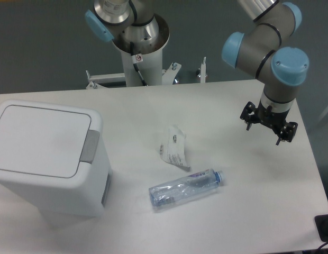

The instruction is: Open the trash can

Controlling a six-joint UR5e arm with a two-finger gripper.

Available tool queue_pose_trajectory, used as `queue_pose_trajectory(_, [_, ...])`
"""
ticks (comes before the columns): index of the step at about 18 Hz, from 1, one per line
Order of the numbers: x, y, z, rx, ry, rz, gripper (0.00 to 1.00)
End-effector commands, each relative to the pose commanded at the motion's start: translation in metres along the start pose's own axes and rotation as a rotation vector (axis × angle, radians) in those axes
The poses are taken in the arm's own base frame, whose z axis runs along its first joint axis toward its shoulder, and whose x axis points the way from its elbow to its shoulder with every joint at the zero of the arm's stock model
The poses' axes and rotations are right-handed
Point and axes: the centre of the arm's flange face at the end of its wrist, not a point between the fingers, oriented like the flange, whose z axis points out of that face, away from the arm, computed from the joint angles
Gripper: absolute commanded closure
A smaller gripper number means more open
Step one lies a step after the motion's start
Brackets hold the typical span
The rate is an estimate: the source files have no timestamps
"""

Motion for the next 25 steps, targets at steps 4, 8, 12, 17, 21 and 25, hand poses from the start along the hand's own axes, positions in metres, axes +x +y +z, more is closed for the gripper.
queue_pose_trajectory(4, [0.000, 0.000, -0.001, 0.000, -0.002, -0.002, 0.00])
queue_pose_trajectory(8, [0.000, -0.001, -0.003, 0.006, -0.005, 0.000, 0.00])
queue_pose_trajectory(12, [0.001, -0.001, -0.002, 0.012, 0.000, -0.029, 0.00])
queue_pose_trajectory(17, [0.007, -0.010, -0.008, 0.110, 0.013, -0.164, 0.00])
queue_pose_trajectory(21, [0.007, -0.023, -0.012, 0.126, 0.018, -0.326, 0.00])
queue_pose_trajectory(25, [0.011, -0.048, -0.019, 0.234, 0.052, -0.392, 0.00])
